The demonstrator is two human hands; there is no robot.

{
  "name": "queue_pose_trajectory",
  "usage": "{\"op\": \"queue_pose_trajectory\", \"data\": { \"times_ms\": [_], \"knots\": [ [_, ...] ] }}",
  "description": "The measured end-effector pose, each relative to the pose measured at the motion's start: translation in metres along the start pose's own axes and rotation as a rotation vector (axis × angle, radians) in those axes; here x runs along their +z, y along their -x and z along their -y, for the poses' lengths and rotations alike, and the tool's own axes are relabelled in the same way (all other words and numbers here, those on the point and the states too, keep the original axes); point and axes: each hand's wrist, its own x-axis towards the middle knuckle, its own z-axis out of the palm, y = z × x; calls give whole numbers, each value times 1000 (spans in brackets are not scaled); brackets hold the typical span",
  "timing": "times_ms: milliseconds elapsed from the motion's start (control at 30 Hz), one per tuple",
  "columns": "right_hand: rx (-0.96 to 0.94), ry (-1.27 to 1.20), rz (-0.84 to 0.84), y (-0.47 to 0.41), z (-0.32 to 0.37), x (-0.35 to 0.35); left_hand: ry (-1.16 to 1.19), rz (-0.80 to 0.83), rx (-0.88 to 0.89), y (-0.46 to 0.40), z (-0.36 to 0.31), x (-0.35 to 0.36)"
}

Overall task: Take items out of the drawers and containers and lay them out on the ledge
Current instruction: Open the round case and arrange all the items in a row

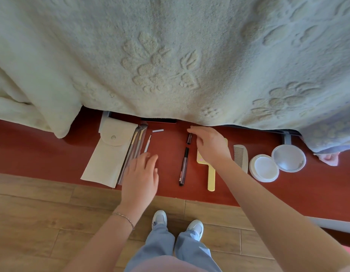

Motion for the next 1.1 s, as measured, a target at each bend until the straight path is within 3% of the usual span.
{"op": "queue_pose_trajectory", "data": {
  "times_ms": [67,233,500,1100],
  "knots": [
    [-20,-53,-86,6,7,4,-38,31,-23,-2,10,0],
    [-134,-31,-5,-11,22,23,-47,91,-31,-7,18,-1],
    [-297,370,338,-58,42,56,74,173,-12,-9,17,-1],
    [-428,331,260,-50,7,39,267,254,57,2,-12,5]
  ]
}}
